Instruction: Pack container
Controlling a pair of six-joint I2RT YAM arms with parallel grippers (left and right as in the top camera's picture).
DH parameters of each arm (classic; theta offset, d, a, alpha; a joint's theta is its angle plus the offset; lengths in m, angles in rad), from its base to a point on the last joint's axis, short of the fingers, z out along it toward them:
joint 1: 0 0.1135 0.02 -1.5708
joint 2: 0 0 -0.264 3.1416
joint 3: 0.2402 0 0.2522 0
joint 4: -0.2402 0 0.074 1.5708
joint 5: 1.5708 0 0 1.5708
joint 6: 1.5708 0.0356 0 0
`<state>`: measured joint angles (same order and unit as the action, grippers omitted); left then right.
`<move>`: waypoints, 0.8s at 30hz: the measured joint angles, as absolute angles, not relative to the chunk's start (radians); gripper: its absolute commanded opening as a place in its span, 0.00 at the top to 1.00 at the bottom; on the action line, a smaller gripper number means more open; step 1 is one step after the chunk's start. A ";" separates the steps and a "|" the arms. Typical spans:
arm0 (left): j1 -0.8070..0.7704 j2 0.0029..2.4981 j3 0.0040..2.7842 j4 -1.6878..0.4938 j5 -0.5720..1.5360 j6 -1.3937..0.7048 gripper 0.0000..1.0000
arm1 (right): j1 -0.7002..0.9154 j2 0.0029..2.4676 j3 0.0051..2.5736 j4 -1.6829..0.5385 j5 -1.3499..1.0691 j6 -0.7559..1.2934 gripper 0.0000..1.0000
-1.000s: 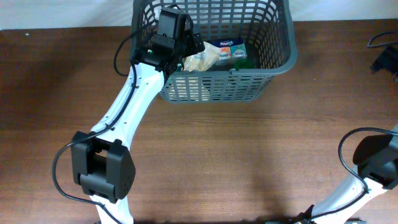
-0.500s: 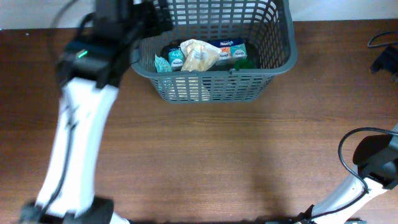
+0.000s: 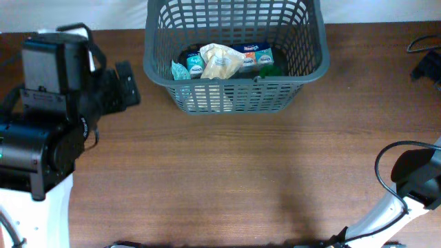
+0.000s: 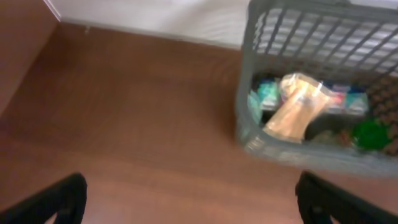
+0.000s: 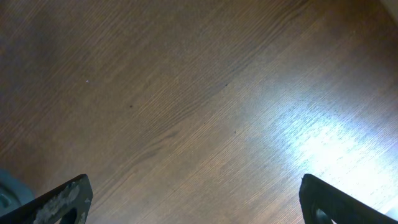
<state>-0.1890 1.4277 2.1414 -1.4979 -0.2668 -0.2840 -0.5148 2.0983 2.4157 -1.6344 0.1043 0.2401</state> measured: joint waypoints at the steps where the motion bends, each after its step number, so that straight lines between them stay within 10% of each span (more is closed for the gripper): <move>1: -0.189 1.429 2.139 -1.529 -0.269 -0.284 0.01 | -0.515 2.098 2.416 -1.634 0.104 0.240 0.01; 24: -0.188 0.757 1.711 -1.689 -0.240 -0.464 0.01 | -0.515 2.098 2.416 -1.634 0.104 0.240 0.01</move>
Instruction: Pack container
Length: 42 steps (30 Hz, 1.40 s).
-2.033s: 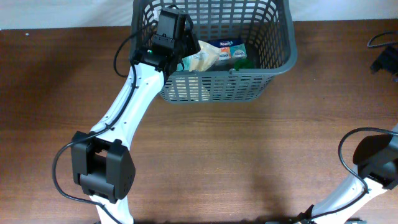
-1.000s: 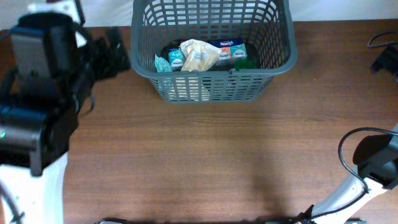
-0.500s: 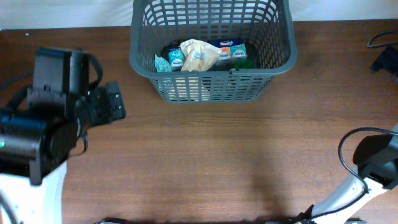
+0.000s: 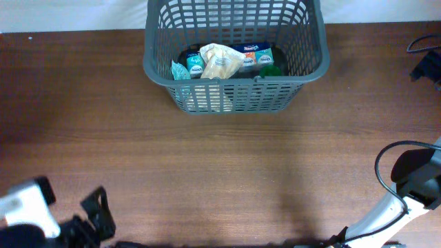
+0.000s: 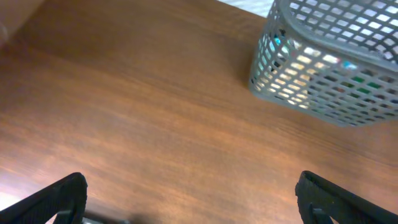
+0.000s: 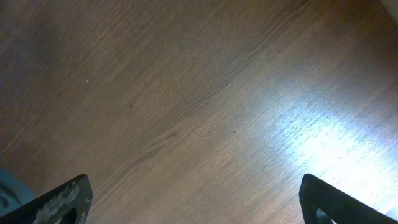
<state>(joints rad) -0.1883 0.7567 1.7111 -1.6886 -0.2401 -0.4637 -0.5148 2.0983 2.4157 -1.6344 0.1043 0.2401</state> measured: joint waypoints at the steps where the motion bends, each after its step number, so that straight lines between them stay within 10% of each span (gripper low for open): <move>1: -0.188 0.731 1.686 -1.688 -0.235 -0.470 0.01 | -0.515 2.098 2.416 -1.635 0.105 0.241 0.01; 34: -0.188 0.563 1.093 -1.408 -0.096 -0.734 0.01 | -0.515 2.098 2.416 -1.634 0.104 0.241 0.01; 42: -0.188 0.562 1.033 -1.122 -0.139 -0.439 0.01 | -0.515 2.098 2.416 -1.634 0.104 0.240 0.01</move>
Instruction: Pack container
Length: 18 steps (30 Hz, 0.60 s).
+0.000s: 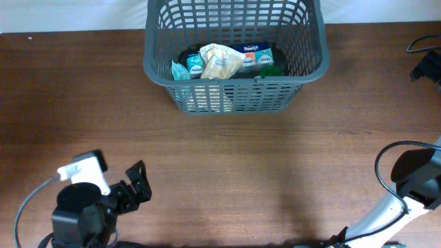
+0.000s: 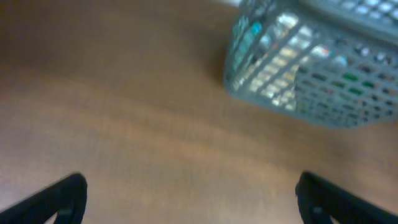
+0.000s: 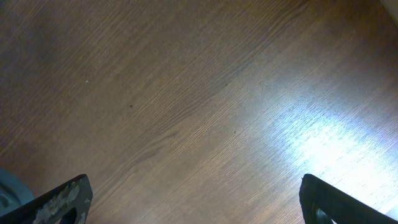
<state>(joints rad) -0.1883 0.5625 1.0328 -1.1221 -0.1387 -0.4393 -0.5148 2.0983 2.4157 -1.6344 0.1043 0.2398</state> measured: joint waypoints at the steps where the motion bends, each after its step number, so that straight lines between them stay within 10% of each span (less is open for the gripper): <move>1: -0.188 0.562 1.018 -1.092 -0.139 -0.400 0.01 | -0.515 2.098 2.416 -1.635 0.104 0.241 0.01; 18: -0.130 0.338 0.480 -0.482 0.024 0.004 0.01 | -0.515 2.098 2.416 -1.634 0.104 0.241 0.01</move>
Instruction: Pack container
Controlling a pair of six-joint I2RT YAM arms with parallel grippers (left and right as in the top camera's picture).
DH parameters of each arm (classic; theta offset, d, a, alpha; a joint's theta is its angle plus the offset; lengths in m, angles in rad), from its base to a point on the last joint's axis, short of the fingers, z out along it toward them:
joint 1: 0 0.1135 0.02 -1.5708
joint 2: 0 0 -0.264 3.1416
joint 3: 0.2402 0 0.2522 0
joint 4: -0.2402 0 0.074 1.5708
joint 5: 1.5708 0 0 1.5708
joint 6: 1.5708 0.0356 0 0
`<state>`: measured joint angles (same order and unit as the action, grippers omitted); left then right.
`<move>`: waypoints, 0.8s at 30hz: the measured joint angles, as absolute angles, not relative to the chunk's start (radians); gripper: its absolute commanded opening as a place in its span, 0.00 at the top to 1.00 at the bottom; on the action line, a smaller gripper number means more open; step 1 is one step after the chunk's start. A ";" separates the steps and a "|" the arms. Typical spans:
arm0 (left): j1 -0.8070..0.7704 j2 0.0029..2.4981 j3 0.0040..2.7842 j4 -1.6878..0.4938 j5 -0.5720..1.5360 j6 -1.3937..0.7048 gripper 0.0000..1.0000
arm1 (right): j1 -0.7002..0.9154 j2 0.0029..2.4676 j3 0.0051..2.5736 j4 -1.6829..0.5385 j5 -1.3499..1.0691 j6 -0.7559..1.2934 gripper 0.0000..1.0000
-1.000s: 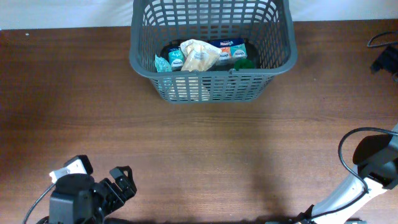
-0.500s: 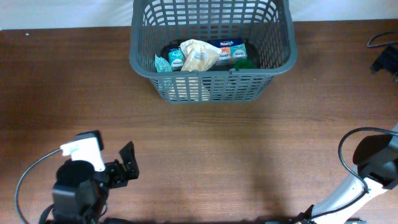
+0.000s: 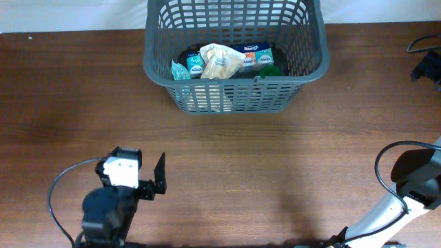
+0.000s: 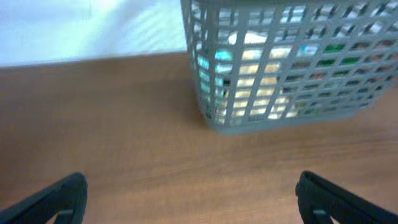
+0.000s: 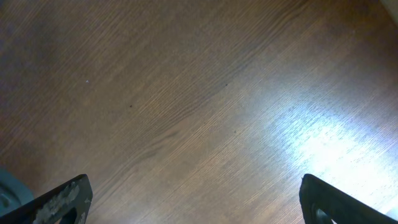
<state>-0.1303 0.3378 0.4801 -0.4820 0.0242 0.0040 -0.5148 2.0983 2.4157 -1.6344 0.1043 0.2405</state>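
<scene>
The grey mesh basket (image 3: 234,58) stands at the table's far middle. It holds a beige bag (image 3: 219,62), teal packets (image 3: 187,67), a small box (image 3: 256,54) and a green item (image 3: 271,69). In the left wrist view the basket (image 4: 286,62) fills the upper right, well beyond the fingers. My left gripper (image 3: 157,180) (image 4: 193,208) is low near the front left, open and holding nothing. My right gripper (image 5: 196,208) is open over bare wood; only its arm (image 3: 413,182) shows from overhead.
The brown wooden table (image 3: 289,158) spreads between the basket and both arms. A black cable (image 3: 386,155) loops by the right arm. A dark object (image 3: 428,65) sits at the right edge. A white wall (image 4: 87,31) lies behind the table.
My left arm has shifted a little to the right along the front of the table, and its camera now faces the basket more squarely. The right arm and the basket's contents are unchanged.
My left gripper was open high beside the basket's left side. Then it was down at the table's front left corner. Later it stood further right near the front, and now further right again. The right arm stayed still and the basket's contents did not change.
</scene>
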 measured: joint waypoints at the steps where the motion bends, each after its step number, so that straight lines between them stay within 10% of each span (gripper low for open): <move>1: -0.113 0.307 0.461 -0.479 0.046 0.012 0.01 | -0.515 2.098 2.416 -1.635 0.104 0.240 0.01; 24: -0.031 0.016 0.237 -0.408 0.161 0.097 0.01 | -0.515 2.098 2.416 -1.634 0.104 0.241 0.01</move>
<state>-0.0311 0.0162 0.2375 -0.4084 0.1612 0.0967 -0.5148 2.0983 2.4157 -1.6344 0.1043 0.2405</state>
